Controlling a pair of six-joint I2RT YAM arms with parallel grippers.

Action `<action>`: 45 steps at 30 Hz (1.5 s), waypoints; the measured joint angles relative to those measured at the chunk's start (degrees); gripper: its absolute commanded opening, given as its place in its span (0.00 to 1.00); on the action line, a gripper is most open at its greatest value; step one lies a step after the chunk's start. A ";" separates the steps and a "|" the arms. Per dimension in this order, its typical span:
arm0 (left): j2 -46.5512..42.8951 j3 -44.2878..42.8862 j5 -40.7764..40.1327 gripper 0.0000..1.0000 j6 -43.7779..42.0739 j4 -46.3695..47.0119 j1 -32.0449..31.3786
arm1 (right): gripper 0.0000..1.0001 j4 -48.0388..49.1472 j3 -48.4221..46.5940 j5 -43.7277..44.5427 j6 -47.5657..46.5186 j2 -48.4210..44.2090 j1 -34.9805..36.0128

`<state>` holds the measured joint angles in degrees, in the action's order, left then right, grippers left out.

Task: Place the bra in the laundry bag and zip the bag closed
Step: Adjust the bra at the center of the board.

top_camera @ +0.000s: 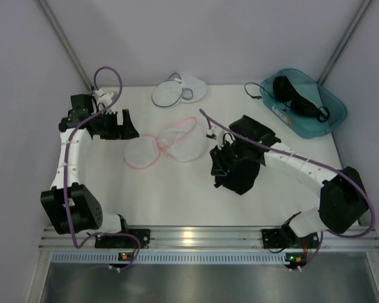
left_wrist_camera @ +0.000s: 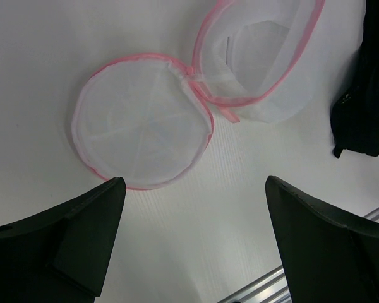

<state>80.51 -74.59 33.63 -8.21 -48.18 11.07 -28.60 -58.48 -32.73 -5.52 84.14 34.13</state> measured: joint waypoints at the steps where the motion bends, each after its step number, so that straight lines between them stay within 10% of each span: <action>1: 0.00 -0.13 0.02 0.98 0.20 -0.02 0.17 | 0.45 0.02 0.11 1.86 -0.92 -1.53 1.92; 17: 0.02 -1.40 0.42 0.98 0.94 -0.04 1.70 | 0.47 -2.32 7.67 23.54 -9.68 4.61 11.78; 25: 0.13 -1.40 0.44 0.98 0.83 -0.04 2.08 | 0.03 -0.04 7.96 28.57 -11.15 6.82 12.20; 45: -0.28 -0.07 4.04 0.98 -4.68 -0.09 2.32 | 0.00 -0.61 -6.49 -3.50 3.32 -1.07 13.16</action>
<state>80.23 -74.65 37.67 -12.88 -48.27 13.39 -29.21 -64.97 -36.23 -2.20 83.07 47.29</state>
